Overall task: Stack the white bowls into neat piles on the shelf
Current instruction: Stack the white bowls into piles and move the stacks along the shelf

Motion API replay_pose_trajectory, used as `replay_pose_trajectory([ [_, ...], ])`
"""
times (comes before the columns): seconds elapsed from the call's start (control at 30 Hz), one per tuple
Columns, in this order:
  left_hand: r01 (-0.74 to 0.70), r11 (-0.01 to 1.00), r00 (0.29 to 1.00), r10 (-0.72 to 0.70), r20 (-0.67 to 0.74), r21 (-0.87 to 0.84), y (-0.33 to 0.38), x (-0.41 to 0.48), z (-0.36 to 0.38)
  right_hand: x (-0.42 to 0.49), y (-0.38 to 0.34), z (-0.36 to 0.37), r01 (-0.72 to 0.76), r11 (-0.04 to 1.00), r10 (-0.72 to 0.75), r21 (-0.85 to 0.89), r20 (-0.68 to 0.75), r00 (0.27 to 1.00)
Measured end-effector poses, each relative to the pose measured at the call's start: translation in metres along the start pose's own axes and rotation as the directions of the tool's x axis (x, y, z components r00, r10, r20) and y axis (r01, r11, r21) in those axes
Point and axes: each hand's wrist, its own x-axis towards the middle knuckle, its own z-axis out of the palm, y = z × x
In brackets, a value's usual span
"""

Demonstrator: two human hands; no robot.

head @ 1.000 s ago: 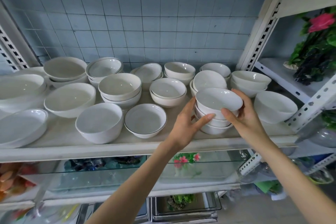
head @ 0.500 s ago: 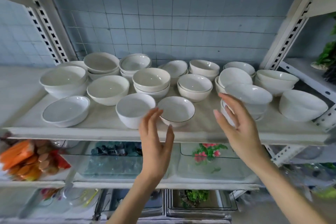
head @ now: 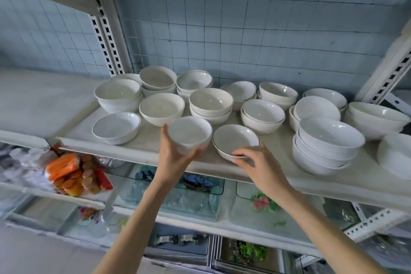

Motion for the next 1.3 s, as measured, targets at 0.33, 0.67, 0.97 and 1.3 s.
replay_pose_trajectory([
  [0.33,0.1,0.995,0.991,-0.1,0.091,0.005,-0.002,0.012,-0.011,-0.001,0.011,-0.01,-0.067,0.997,0.065,0.042,0.062,0.996],
  [0.67,0.046,0.999,0.975,-0.047,0.217,0.009,-0.01,0.026,-0.025,0.0,-0.005,-0.004,-0.062,0.993,0.061,0.101,0.017,0.998],
  [0.97,-0.184,0.977,0.98,0.191,-0.062,0.112,-0.028,-0.004,-0.093,0.011,-0.026,0.019,-0.079,0.997,0.077,-0.003,-0.199,0.977],
  [1.3,0.103,0.976,0.991,-0.083,-0.107,0.193,-0.07,0.056,-0.169,0.002,-0.022,0.018,-0.346,0.899,0.402,0.27,-0.189,0.896],
])
